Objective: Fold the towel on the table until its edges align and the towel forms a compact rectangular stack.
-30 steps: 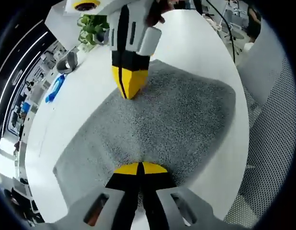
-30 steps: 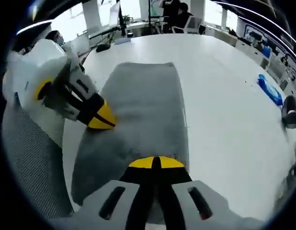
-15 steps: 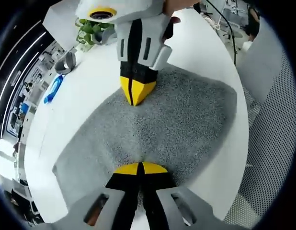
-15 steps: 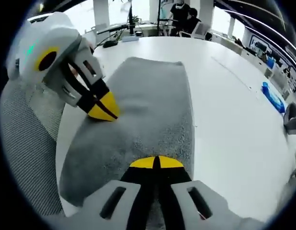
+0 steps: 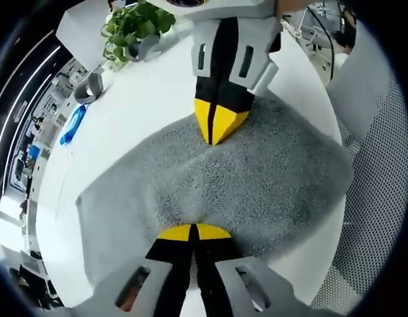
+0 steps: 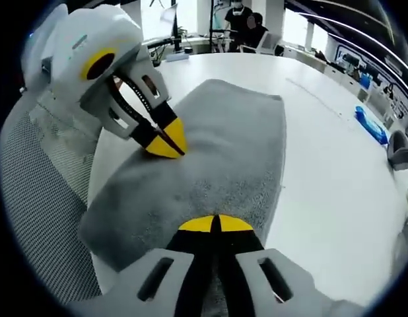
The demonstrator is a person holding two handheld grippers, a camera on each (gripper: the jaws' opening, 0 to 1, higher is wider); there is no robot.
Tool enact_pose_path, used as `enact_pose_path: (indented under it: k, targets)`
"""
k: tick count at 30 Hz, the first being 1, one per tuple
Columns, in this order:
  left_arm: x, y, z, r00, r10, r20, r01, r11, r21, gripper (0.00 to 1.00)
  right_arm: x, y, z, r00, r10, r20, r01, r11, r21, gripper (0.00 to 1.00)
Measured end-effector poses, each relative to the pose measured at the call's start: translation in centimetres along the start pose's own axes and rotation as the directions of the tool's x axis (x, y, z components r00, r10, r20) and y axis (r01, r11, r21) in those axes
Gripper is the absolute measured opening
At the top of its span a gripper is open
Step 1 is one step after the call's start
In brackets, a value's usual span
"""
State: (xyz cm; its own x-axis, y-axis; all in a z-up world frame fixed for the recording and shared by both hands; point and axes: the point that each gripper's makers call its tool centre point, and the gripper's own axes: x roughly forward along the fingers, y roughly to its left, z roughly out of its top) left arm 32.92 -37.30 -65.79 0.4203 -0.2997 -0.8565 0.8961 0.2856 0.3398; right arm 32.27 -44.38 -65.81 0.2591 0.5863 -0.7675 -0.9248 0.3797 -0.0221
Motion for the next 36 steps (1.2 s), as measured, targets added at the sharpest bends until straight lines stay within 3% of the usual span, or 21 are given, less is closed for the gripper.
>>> enact_pose_path:
  k: [3, 8, 36]
  targets:
    - [0.1, 0.3, 0.0, 1.0, 0.001, -0.003, -0.001, 1.0, -0.001, 0.01, 0.0, 0.4, 0.0, 0.999, -0.031, 0.023, 0.031, 0.999, -0.014, 0.0]
    - [0.3, 0.6, 0.0, 1.0, -0.001, -0.002, 0.001, 1.0, 0.007, 0.01, -0.1, 1.0, 0.0, 0.999, -0.028, 0.043, 0.027, 1.0, 0.013, 0.0]
    - [0.8, 2.0, 0.1, 1.0, -0.013, -0.003, 0.013, 1.0, -0.013, 0.01, 0.3, 3.9, 0.5, 1.0, 0.03, 0.007, -0.03, 0.999, -0.015, 0.0]
